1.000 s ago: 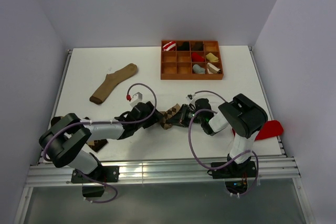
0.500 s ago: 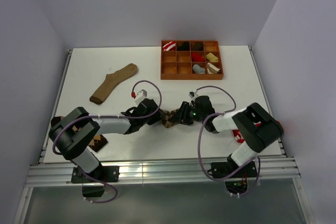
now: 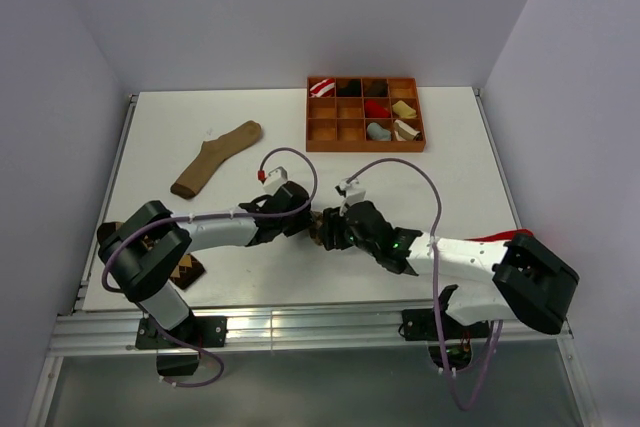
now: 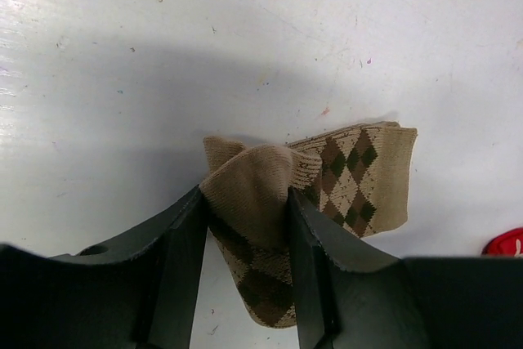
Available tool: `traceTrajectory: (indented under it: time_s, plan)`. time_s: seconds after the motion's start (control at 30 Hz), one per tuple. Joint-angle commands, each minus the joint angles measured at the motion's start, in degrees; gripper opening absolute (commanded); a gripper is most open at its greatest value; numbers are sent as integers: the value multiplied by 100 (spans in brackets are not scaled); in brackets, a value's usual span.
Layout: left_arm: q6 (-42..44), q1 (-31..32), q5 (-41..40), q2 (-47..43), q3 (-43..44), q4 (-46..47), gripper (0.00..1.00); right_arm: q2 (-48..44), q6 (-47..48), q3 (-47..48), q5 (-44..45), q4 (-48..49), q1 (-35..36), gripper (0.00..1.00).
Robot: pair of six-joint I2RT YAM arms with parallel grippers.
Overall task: Roll the socks
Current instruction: Roll the sock at the center of the board.
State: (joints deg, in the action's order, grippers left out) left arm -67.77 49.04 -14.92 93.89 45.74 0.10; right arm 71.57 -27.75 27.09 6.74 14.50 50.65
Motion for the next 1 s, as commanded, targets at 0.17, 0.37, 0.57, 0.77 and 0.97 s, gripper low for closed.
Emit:
traceTrajectory:
  time_s: [0.17,0.37,0.57,0.77,0.97]
  plan:
    - [194,80,-99,235,225,-915,46,892,638,727,1540,-229,796,60]
    - [89,80,-143,297,304,-1082,46,1525,700,991,1962,-193,1051,59]
    - [-324,62,-468,288,261,-1793,46,2044,806,1228,1989,-255,1218,37]
    - [-720,-8,-565,-431,-424,-2154,46,2229,973,1412,1498,-123,1421,14]
    - [-1019,-87,-802,-1460,-1031,-2427,46,2326,815,1606,909,-80,1553,2]
